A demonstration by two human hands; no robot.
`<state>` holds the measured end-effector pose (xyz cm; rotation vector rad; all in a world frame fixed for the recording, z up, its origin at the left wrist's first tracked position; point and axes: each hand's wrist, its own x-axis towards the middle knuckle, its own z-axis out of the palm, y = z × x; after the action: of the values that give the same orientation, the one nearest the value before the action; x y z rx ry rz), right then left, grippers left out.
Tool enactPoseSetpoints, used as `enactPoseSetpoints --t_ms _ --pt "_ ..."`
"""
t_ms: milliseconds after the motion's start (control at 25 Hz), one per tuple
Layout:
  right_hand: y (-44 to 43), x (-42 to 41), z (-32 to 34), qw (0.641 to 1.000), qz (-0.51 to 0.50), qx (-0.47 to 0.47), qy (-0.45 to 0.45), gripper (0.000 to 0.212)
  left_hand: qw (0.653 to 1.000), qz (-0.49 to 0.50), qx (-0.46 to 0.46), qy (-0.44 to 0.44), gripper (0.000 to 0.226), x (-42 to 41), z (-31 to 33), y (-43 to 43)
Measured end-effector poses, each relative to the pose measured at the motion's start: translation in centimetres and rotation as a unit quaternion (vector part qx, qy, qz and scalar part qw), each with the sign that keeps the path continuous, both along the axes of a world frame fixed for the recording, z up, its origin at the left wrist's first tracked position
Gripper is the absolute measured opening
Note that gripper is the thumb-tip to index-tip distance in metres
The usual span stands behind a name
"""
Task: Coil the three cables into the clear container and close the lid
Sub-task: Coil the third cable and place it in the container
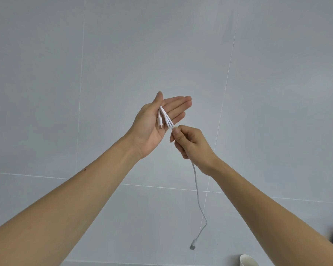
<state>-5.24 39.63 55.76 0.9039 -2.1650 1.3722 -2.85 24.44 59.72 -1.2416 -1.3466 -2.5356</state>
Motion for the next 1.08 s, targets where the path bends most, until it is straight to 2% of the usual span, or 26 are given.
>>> enactPoseSetpoints --t_ms 120,240,360,520,600,840,920,1080 --pt "-0.3 0.3 -0.8 1.000 -0.018 0.016 0.013 0.034 0.998 0.057 0.026 -0.001 0.051 -1.0 0.2 -0.5" --pt "-0.4 0.6 -1.0 0.999 -0.020 0.027 0.018 0.030 0.984 0.168 -0.041 0.044 0.049 -1.8 0.0 -0.5" --pt "-0.7 1.1 -0.7 0.998 -0.026 0.051 0.026 0.028 0.934 0.305 -0.137 0.122 0.041 -2.3 -1.0 -0.2" --pt "-0.2 1.4 -0.1 0.998 -0.030 0.049 0.033 0.027 0.860 0.402 -0.252 0.190 0.043 -3.2 -1.7 -1.1" --pt "0.0 1.5 0.4 0.998 -0.032 0.043 0.036 0.025 0.830 0.420 -0.307 0.204 0.046 -3.6 -2.1 -1.6" --pt "0.6 1.9 1.4 0.997 -0.029 0.056 0.043 0.022 0.781 0.440 -0.389 0.212 0.062 -3.9 -2.9 -1.6" --pt "0.8 2.0 1.6 0.997 -0.020 0.066 0.028 0.022 0.788 0.421 -0.406 0.193 0.070 -3.9 -2.9 -1.5" --pt "1.7 1.6 2.5 0.998 -0.028 0.051 0.037 0.019 0.824 0.328 -0.449 0.113 0.087 -3.2 -3.1 -1.0"
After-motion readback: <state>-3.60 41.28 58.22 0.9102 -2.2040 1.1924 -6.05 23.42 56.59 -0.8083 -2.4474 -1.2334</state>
